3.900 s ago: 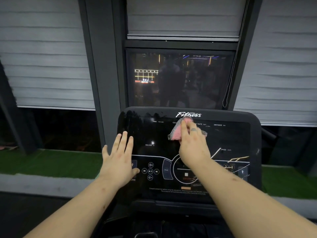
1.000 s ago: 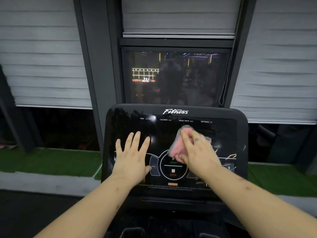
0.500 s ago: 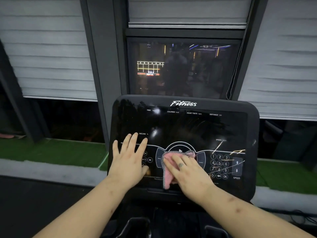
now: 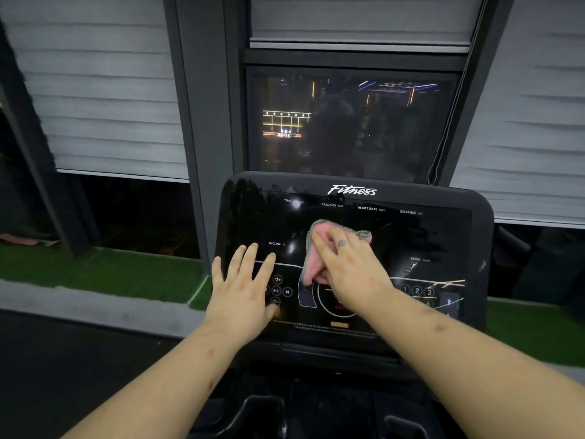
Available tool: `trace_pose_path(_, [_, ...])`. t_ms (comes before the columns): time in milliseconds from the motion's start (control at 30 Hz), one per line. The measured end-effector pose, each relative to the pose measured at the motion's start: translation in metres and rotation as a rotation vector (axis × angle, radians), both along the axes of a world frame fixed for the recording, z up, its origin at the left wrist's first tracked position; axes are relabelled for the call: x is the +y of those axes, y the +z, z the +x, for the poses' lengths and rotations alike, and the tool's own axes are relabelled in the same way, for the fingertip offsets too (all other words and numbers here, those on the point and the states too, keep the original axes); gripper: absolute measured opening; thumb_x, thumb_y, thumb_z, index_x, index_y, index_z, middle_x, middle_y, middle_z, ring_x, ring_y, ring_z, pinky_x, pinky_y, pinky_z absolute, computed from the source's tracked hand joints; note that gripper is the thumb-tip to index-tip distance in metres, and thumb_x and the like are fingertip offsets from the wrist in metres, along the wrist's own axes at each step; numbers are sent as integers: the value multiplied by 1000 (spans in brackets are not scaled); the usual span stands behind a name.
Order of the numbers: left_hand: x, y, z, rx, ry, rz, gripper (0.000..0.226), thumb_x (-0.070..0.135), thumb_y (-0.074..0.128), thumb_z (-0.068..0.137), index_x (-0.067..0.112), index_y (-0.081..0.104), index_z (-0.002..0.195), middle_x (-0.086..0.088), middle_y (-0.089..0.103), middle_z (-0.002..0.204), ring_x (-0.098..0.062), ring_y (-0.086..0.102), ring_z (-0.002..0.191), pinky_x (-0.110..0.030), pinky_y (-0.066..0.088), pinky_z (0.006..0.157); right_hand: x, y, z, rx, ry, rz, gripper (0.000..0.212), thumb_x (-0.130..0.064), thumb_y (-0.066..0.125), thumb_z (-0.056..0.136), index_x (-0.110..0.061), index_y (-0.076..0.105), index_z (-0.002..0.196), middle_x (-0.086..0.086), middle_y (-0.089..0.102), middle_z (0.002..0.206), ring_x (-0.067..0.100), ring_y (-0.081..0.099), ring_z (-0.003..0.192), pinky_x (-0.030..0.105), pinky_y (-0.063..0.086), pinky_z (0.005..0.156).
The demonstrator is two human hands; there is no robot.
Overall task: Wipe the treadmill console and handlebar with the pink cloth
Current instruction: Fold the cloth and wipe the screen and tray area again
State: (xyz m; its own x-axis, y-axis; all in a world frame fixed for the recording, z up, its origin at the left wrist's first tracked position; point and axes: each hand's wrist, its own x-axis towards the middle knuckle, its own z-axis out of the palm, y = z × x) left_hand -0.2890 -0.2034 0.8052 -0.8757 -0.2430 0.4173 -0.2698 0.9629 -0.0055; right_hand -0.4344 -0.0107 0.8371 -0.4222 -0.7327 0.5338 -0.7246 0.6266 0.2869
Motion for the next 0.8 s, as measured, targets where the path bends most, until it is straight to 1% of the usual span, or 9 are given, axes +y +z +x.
trace_pose_path(133, [-1,-1,3,-20,-3,-11,98,58,65,91,31,6,165,-9,-2,172,-29,-5,159,-62,-1,125,10,-43,18,-13,98,95,89,-39,85,71,-17,51,150,15,55,137,34,54,114,50,53,91])
trace_pose_path(200, [-4,-2,5,-17,-6,-5,99,58,65,90,31,6,165,-9,-1,172,-29,-5,159,-63,-1,125,18,-64,26,-18,136,153,87,-39,82,74,-18,49,151,13,54,140,33,55,117,50,54,95])
trace_pose_path(267, [-6,-3,7,-30,-4,-4,99,59,64,91,31,3,165,-9,-3,172,-29,-7,159,-62,-2,125,27,-79,33,-9,154,213,82,-38,76,79,-19,46,153,13,53,140,32,57,116,48,54,96])
trace_pose_path(367, [-11,-4,9,-32,-4,-1,99,60,63,91,31,2,165,-9,-3,172,-29,-7,159,-62,-1,125,36,-86,39,-28,157,244,75,-38,69,85,-19,44,154,12,53,141,32,57,115,45,54,95])
trace_pose_path(433, [-13,-6,11,-43,-6,-5,99,60,62,91,31,1,164,-9,-4,172,-29,-6,159,-63,0,125,35,-82,40,-49,142,226,75,-42,70,85,-20,46,153,11,53,140,30,58,116,45,54,96])
trace_pose_path(500, [-16,-6,13,-41,-10,-2,99,60,62,91,31,1,164,-10,-4,172,-29,-6,159,-62,1,125,28,-71,36,-74,124,182,78,-45,72,84,-19,46,153,12,52,141,32,58,117,48,52,100])
trace_pose_path(633, [-22,-5,18,-64,-8,-6,96,59,60,94,31,0,164,-9,-7,172,-29,-8,159,-61,-2,126,-4,-34,28,-112,55,7,84,-40,81,80,-16,46,153,19,52,142,39,56,115,55,52,97])
trace_pose_path(733, [-28,-6,22,-56,-20,6,94,57,60,94,31,3,164,-10,-5,172,-29,-7,159,-61,-2,126,-28,-13,33,-137,-16,-69,81,-38,76,86,-17,41,156,18,47,148,38,52,118,53,49,99])
trace_pose_path(800, [-32,-7,24,-49,-30,24,93,56,62,94,31,6,165,-10,-3,173,-29,-5,159,-62,-1,126,-34,-16,43,-151,-23,-31,76,-32,72,87,-16,42,155,18,44,152,38,49,123,54,47,103])
